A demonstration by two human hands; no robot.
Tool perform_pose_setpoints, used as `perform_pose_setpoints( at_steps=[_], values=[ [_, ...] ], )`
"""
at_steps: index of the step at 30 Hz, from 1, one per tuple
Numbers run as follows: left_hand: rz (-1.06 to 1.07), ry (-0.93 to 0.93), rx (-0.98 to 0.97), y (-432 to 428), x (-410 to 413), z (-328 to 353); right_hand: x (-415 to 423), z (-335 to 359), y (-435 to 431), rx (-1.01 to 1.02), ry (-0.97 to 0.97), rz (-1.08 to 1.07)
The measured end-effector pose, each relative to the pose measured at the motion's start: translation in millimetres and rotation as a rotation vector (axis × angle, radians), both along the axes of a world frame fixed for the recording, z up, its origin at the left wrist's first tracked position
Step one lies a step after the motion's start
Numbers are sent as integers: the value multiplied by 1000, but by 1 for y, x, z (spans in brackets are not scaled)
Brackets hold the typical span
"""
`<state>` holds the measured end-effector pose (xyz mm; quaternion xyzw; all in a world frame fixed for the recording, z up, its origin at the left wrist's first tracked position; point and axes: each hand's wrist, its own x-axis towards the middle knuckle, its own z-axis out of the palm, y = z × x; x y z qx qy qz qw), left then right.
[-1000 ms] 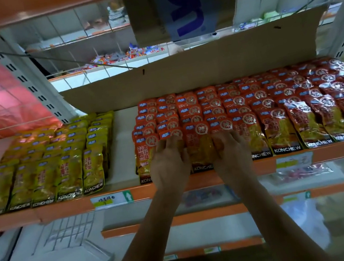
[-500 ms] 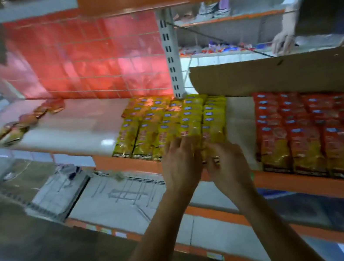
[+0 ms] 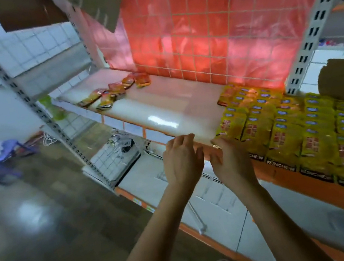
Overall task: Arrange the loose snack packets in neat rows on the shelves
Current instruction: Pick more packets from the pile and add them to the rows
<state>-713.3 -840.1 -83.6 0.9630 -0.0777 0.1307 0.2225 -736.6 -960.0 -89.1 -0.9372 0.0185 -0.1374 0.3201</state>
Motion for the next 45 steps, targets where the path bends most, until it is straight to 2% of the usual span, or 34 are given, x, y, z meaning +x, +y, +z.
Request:
perform_pose_setpoints(
  at_steps=[12,21,27,31,34,39,42,45],
  values=[
    [202,57,73,103,145,10,157,8,107,103,44,129],
    [340,123,93,172,229,4,245,4,164,70,113,193],
    [381,116,21,226,290,6,305,9,209,78,132,114],
    [335,131,77,262,335,12,347,13,244,107,170,9],
    [342,207,118,291,361,13,375,14,266,116,186,-81],
    [288,430,197,321,389,2,403,7,296,-51,273,-180],
    [269,436,192,328,400,2,412,2,305,-109,296,-236],
    [237,435,110,334,408,4,416,-2,308,-40,295,-250]
  ],
)
